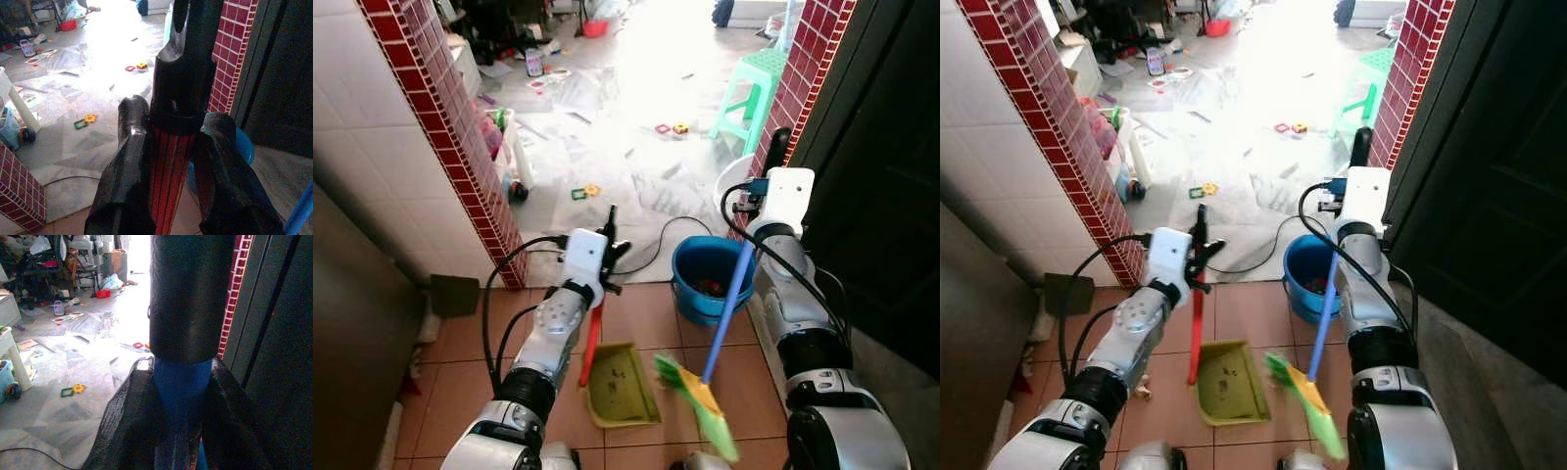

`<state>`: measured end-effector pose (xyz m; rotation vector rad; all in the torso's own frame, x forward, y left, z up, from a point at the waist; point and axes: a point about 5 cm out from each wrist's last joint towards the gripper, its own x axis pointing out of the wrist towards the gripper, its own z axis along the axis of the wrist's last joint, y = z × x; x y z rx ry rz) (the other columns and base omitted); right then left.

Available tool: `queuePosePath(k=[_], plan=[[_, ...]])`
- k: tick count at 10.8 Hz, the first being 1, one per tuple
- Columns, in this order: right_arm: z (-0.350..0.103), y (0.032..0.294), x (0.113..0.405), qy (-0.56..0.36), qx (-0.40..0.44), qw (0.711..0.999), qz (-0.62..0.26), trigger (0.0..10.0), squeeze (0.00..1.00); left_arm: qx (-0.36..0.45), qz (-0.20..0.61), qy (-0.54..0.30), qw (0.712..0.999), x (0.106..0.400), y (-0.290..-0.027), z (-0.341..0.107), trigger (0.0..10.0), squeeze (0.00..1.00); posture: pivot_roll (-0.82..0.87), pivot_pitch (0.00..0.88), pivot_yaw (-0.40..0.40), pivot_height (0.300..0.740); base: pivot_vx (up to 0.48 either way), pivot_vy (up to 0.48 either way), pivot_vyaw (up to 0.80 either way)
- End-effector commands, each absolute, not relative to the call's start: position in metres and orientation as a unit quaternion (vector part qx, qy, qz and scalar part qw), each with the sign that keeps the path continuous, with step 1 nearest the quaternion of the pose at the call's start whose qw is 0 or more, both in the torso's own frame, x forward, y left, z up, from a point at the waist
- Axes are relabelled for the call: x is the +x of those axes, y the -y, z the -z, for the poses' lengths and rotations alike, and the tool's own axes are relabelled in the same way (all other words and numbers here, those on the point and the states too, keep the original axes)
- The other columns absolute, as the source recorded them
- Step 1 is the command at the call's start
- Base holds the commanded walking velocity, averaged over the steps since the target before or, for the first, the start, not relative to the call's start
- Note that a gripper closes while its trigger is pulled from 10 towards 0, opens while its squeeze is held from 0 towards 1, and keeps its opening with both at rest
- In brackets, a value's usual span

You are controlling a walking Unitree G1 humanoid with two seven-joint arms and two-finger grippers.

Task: Sweep floor

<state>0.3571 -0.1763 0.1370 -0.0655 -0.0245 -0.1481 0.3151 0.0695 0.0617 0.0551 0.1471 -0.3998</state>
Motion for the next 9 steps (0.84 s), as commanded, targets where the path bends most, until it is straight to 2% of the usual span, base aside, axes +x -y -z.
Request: queuePosePath(k=[1,3,4,5,7,8,9], plan=[[-0.147,0.173,0.363,0.02,-0.015,0.997,0.077,10.0,0.0,0.022,0.213,-0.144,0.966,0.303,-0.07,-0.038,10.0,0.0,-0.12,0.0,0.03,0.74,0.0,0.0,0.0],[-0.142,0.169,0.364,-0.002,0.048,0.996,0.077,10.0,0.0,0.003,0.206,-0.151,0.967,0.303,-0.073,-0.037,10.0,0.0,-0.11,0.0,0.025,0.74,0.0,0.0,0.0],[-0.145,0.157,0.367,-0.018,0.138,0.989,0.051,10.0,0.0,-0.002,0.201,-0.156,0.967,0.302,-0.073,-0.035,10.0,0.0,-0.12,0.0,0.026,0.74,0.0,0.0,0.0],[-0.153,0.147,0.369,-0.014,0.148,0.989,0.013,10.0,0.0,0.002,0.199,-0.157,0.967,0.302,-0.072,-0.035,10.0,0.0,-0.12,0.0,0.026,0.74,0.0,0.0,0.0],[-0.172,0.131,0.372,-0.004,0.102,0.991,-0.086,10.0,0.0,0.012,0.195,-0.159,0.968,0.303,-0.072,-0.035,10.0,0.0,-0.12,0.0,0.026,0.74,0.0,0.0,0.0],[-0.205,0.11,0.365,0.014,-0.009,0.964,-0.266,10.0,0.0,0.025,0.184,-0.15,0.971,0.306,-0.079,-0.041,10.0,0.0,-0.12,0.0,0.03,0.74,0.0,0.0,0.0],[-0.217,0.107,0.363,0.022,-0.036,0.952,-0.303,10.0,0.0,0.027,0.188,-0.144,0.971,0.308,-0.081,-0.046,10.0,0.0,-0.13,0.0,0.027,0.74,0.0,0.0,0.0]])
